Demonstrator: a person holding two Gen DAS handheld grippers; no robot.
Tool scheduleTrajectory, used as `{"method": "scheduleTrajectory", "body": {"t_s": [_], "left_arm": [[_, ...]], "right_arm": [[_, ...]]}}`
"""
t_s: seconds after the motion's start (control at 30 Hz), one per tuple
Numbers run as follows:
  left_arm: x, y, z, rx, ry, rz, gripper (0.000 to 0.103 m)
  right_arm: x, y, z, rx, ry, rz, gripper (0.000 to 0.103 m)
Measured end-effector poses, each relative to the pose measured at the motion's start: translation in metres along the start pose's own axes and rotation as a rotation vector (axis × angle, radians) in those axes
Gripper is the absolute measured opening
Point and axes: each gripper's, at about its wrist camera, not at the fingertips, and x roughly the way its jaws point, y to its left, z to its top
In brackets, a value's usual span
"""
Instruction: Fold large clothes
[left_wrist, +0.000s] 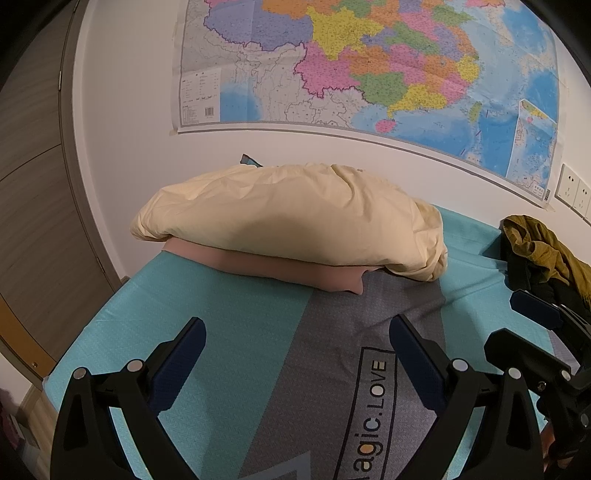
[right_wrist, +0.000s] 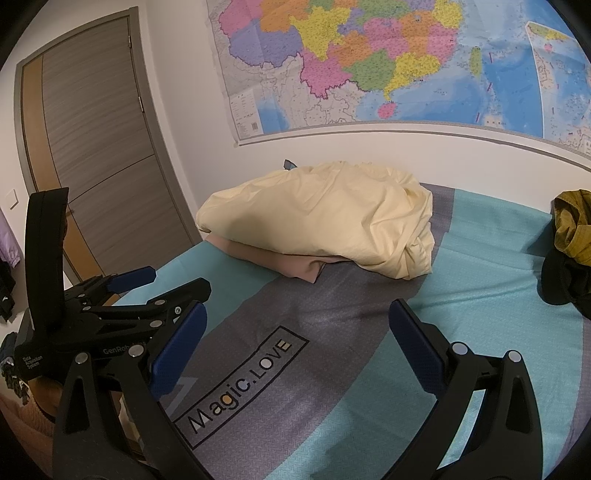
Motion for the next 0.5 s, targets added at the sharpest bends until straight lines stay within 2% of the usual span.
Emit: {"method": "scheduleTrajectory", "body": {"t_s": [0.5], "left_arm": [[0.0014,0.0009,-0.0021,0.000,0.005,-0.004,0.096]], "right_arm": [[0.0003,0.0007,-0.0005,0.003,-0.001,0.006,0.097]]}}
